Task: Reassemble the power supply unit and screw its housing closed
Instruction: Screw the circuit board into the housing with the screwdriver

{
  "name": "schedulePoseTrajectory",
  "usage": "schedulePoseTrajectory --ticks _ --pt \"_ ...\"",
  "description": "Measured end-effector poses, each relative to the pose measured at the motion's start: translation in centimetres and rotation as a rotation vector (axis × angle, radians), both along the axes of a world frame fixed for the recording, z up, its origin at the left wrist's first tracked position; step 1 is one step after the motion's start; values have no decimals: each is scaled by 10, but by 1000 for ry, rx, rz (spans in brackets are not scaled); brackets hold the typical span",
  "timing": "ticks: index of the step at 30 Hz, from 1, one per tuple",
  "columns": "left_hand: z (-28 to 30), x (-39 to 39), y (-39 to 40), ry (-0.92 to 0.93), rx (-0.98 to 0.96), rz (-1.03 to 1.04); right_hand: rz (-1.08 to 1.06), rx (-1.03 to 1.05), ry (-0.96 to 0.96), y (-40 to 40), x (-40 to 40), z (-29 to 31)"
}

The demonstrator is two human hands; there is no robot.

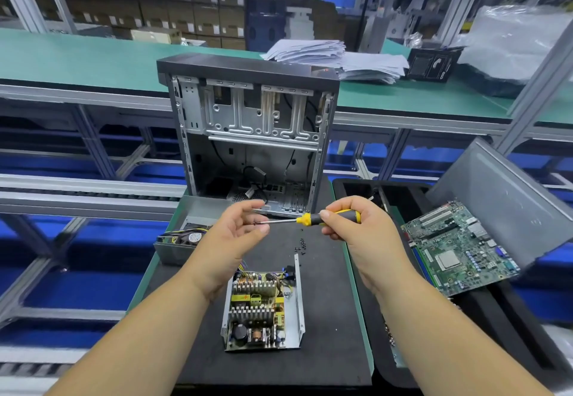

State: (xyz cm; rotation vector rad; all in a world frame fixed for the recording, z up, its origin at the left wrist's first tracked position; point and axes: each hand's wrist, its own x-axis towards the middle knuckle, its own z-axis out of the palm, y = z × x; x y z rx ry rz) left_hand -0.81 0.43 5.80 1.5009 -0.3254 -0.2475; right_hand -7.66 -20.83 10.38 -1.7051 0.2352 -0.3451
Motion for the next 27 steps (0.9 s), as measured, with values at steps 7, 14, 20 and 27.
schedulePoseTrajectory --ticks 7,14,20,27 --pt "-51 1 19 -349 901 -117 -106 -172 52 -12 -14 -18" --pt "-100 1 10 -633 1401 -334 -58 -344 138 -6 -30 -43" --pt "-111 2 7 -598 1342 -287 25 -479 201 8 -34 -54" --pt "-113 2 7 -589 1289 -278 119 -600 280 21 -37 -64"
